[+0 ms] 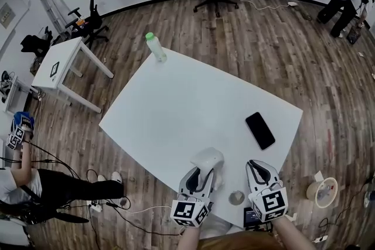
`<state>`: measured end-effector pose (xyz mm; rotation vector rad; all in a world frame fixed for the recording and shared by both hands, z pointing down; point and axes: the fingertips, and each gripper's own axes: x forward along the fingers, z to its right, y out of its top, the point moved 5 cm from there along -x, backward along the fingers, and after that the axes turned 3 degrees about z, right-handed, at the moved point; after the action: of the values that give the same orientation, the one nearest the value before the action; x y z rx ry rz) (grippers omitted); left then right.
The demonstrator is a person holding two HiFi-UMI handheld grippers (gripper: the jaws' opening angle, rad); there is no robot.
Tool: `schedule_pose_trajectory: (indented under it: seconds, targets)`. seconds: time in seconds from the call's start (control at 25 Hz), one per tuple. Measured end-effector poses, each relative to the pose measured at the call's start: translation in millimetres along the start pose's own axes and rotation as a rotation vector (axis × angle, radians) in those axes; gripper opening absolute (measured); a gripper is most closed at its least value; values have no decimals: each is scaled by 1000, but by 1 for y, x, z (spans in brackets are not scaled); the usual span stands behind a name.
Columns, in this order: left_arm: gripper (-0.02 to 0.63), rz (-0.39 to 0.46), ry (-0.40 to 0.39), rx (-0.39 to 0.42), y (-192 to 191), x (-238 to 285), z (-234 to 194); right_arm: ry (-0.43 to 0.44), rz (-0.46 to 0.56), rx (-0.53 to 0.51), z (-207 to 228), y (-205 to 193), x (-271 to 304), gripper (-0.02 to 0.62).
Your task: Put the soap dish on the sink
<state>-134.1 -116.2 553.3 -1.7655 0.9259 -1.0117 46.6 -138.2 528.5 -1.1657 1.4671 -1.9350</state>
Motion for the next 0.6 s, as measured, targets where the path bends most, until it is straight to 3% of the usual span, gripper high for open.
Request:
schedule_pose_trajectory:
  seconds: [0.6]
  targets:
    - [166, -81, -2, -72, -35, 11, -5, -3, -63, 30, -1, -33, 17, 11]
